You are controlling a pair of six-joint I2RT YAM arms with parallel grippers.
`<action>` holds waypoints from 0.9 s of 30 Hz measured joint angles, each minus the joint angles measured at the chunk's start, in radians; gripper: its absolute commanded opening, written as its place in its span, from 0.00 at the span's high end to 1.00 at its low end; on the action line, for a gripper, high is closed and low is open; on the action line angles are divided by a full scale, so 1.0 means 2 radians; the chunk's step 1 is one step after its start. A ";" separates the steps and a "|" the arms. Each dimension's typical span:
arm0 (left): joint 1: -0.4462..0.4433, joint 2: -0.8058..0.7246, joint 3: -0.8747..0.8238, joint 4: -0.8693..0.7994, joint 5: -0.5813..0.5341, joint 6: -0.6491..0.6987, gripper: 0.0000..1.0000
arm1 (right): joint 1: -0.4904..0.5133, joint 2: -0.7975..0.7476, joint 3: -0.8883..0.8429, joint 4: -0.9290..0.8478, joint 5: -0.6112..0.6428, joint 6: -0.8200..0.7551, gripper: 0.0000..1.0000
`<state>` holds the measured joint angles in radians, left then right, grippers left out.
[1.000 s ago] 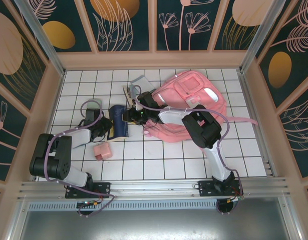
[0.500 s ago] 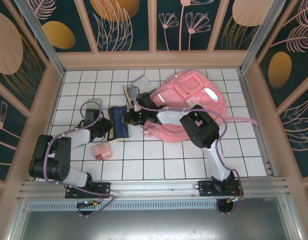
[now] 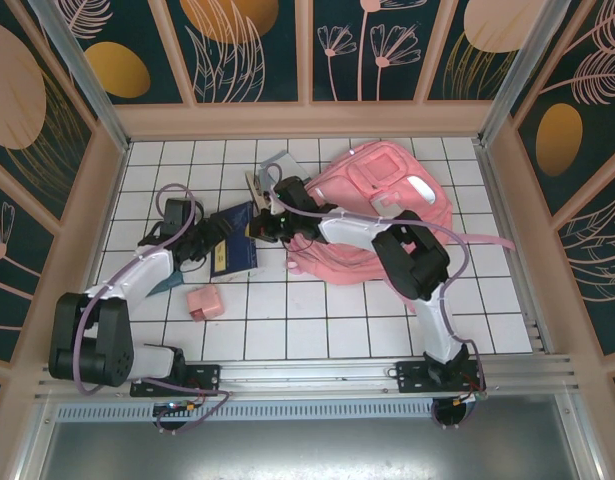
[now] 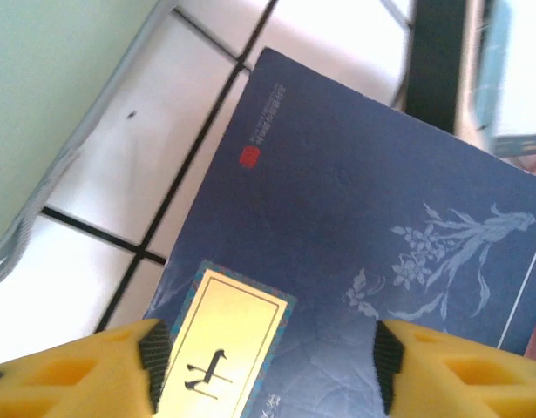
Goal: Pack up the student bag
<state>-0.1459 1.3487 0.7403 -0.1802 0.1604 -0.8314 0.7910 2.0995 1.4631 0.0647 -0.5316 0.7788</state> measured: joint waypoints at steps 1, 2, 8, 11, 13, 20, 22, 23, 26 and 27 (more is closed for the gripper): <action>0.000 -0.002 0.007 0.000 0.007 0.002 0.28 | -0.004 -0.012 -0.003 -0.003 0.001 -0.004 1.00; 0.000 -0.004 0.013 0.000 0.014 0.003 0.24 | -0.010 -0.024 -0.006 -0.006 0.000 -0.008 1.00; 0.009 -0.006 0.031 0.019 0.079 0.004 0.15 | -0.057 -0.101 -0.026 -0.016 -0.016 -0.036 1.00; 0.019 -0.006 0.031 0.050 0.124 -0.005 0.15 | -0.085 -0.134 -0.047 -0.011 -0.042 -0.037 1.00; 0.025 -0.005 0.027 0.089 0.160 -0.019 0.15 | -0.102 -0.150 -0.061 -0.005 -0.060 -0.037 1.00; 0.029 0.000 -0.004 0.237 0.261 -0.094 0.08 | -0.121 -0.165 -0.072 0.003 -0.093 -0.035 1.00; 0.029 0.000 -0.005 0.258 0.273 -0.103 0.07 | -0.120 -0.165 -0.073 0.004 -0.097 -0.033 1.00; 0.029 0.000 -0.005 0.264 0.278 -0.104 0.08 | -0.120 -0.165 -0.074 0.005 -0.099 -0.032 1.00; 0.029 0.000 -0.004 0.259 0.283 -0.098 0.08 | -0.120 -0.165 -0.075 0.009 -0.104 -0.028 1.00; 0.029 0.000 -0.005 0.256 0.283 -0.095 0.08 | -0.120 -0.165 -0.075 0.012 -0.106 -0.025 1.00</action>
<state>-0.0887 1.3491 0.7311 0.3321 0.7261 -1.0218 0.5514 1.7691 1.3128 0.0887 -0.7437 0.7296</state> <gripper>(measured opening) 0.917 0.077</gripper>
